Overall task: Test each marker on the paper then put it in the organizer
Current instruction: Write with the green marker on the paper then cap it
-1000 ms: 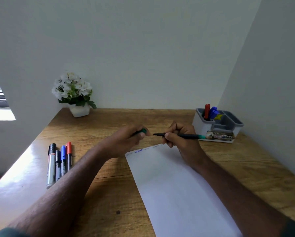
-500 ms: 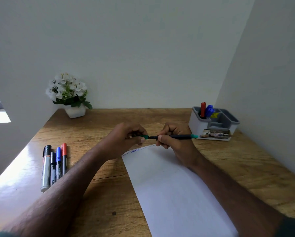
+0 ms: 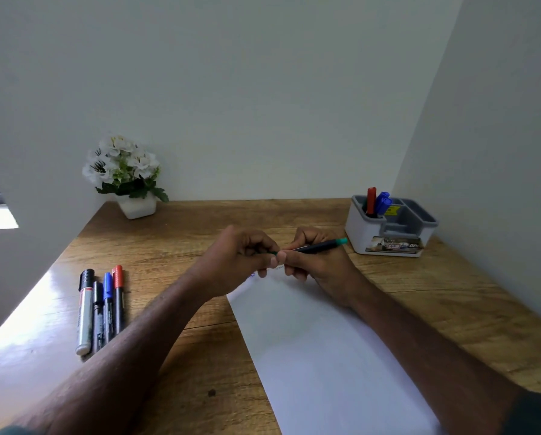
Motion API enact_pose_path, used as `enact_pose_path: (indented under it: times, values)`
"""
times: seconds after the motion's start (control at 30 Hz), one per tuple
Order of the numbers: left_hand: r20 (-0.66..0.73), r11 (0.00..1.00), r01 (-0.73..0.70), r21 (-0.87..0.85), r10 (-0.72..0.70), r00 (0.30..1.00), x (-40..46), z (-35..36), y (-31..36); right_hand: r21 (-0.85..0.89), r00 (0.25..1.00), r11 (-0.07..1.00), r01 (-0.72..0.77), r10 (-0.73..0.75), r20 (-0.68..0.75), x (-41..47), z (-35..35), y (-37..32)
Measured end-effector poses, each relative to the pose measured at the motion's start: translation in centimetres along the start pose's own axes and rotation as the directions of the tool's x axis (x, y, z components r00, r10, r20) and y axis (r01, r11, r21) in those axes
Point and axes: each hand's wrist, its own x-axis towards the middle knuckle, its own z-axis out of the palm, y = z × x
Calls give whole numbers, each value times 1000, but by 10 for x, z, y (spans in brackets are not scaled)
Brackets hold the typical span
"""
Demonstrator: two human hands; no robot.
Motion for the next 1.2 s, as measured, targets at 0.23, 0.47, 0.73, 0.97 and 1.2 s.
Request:
enact_pose_path:
  times: [0.23, 0.47, 0.73, 0.97, 1.2]
  values:
    - [-14, 1000, 27, -7, -27, 1000, -5, 4, 1, -62, 1000, 998, 16, -15, 22, -1, 2, -3]
    - [-140, 968, 105, -228, -139, 980, -4, 5, 8, -117, 1000, 993, 6, -8, -20, 6, 2, -13]
    - [7, 945, 151, 291, -160, 987, 24, 17, -2, -498, 965, 864, 77, -190, -180, -9, -45, -50]
    - [77, 933, 98, 346, -133, 988, 75, 58, 14, -750, 813, 662, -1, -436, -385, -23, -124, -108]
    - [91, 917, 51, 396, -94, 991, 108, 78, 19, -834, 869, 492, -249, -266, -417, 4, -181, -131]
